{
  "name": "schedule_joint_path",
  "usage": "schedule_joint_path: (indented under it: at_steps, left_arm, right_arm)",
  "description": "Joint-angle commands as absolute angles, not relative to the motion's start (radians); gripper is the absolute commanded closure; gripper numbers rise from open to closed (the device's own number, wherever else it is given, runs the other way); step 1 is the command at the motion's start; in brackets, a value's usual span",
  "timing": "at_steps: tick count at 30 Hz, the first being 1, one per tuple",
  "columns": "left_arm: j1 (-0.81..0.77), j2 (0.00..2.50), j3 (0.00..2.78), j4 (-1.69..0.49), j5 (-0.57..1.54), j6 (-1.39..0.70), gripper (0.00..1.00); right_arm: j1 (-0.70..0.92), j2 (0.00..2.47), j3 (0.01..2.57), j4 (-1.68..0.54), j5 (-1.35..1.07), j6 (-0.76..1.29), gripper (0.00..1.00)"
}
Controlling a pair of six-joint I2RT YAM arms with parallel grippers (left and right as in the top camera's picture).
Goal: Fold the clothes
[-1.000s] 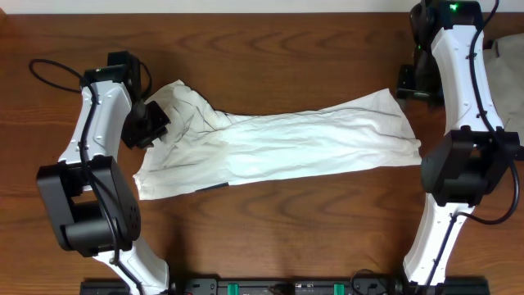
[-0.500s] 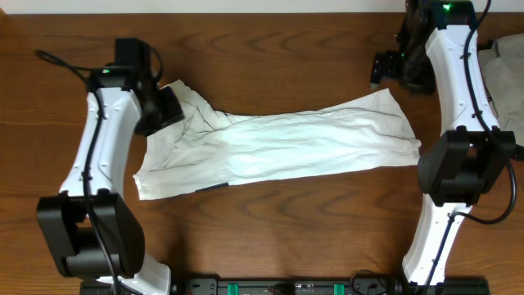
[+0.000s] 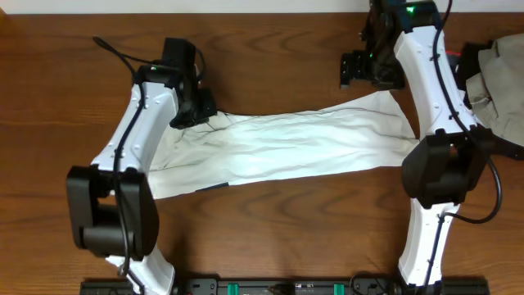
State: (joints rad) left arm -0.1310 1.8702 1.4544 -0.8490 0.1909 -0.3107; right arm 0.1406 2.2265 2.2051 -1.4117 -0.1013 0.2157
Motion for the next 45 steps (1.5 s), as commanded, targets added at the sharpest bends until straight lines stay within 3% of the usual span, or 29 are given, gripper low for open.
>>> schedule_joint_path:
  at_steps: [1,10,22,33,45]
  left_arm:
    - [-0.127,1.946,1.442,-0.833,0.217,-0.315,0.94]
    - [-0.102,2.048,1.442,-0.794,0.21,-0.315,0.94]
    - [-0.015,2.088,1.44,-0.845,0.144,-0.311,0.94]
    - [0.03,2.088,1.409,-0.85,0.122,-0.299,0.94]
    - [0.076,2.091,1.409,-0.85,0.095,-0.283,0.94]
  right_arm:
    - [0.167,2.206,2.209,-1.397,-0.11,0.212,0.1]
    - [0.224,2.206,2.145,-1.364,-0.109,0.212,0.52]
    - [0.221,2.206,1.827,-1.184,-0.11,0.232,0.7]
    - [0.144,2.206,1.632,-1.055,-0.11,0.26,0.67]
    - [0.031,2.206,1.618,-1.047,-0.086,0.265,0.67]
